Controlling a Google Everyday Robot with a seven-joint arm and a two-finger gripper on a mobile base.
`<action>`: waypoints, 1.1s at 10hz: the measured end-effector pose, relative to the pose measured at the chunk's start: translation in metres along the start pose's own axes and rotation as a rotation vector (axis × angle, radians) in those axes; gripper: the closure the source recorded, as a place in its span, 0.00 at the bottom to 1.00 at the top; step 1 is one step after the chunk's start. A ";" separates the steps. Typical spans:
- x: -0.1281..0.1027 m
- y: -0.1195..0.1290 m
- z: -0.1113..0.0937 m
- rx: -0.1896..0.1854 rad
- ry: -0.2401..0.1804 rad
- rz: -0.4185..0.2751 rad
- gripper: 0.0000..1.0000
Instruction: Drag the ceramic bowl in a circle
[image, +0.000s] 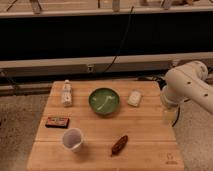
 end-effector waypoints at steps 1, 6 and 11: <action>0.000 0.000 0.000 0.000 0.000 0.000 0.20; 0.000 0.000 0.001 0.001 0.006 -0.006 0.20; -0.043 -0.029 0.005 0.052 0.064 -0.151 0.20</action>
